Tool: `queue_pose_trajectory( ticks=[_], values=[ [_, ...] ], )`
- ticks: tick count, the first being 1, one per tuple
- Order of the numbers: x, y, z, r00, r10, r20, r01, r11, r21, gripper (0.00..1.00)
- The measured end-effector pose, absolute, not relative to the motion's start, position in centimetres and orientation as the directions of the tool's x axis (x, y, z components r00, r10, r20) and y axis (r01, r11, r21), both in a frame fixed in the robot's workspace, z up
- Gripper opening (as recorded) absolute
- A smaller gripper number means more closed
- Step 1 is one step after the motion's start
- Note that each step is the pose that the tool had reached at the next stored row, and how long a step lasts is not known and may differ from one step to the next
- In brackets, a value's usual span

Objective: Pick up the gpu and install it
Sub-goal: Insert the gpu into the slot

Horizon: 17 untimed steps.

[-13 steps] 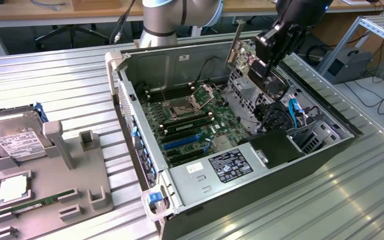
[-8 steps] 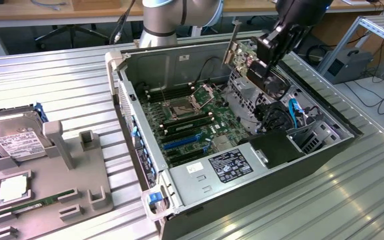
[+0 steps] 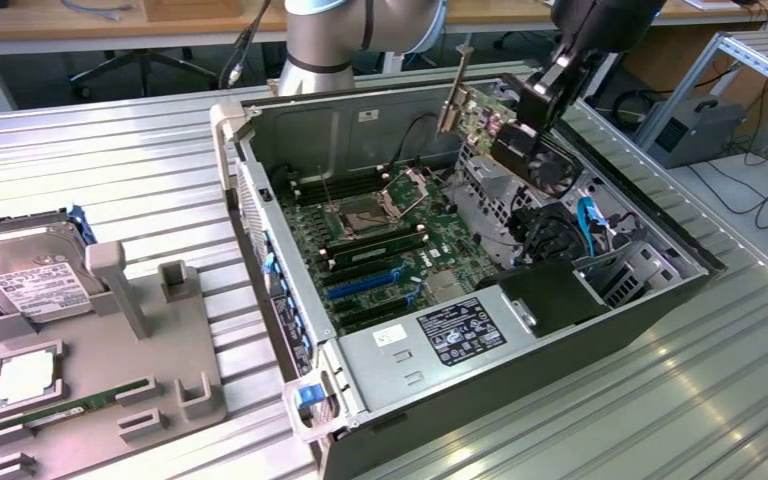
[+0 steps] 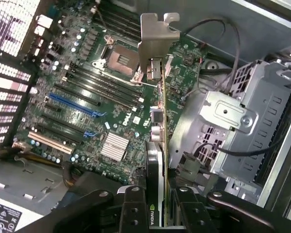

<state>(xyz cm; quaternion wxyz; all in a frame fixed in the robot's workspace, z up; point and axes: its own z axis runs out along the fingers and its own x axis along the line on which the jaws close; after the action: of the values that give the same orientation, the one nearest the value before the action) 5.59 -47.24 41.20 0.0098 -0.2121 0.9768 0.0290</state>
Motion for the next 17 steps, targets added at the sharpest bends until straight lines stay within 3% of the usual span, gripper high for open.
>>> queue_pose_trajectory(
  ticks=[8, 17],
  values=[
    [5.59, -47.24, 41.17, -0.724, -0.689, -0.032, -0.690, 0.722, 0.053, 0.27],
    [5.58, -47.24, 41.15, -0.586, -0.810, -0.032, -0.810, 0.584, 0.053, 0.27]
  ],
)
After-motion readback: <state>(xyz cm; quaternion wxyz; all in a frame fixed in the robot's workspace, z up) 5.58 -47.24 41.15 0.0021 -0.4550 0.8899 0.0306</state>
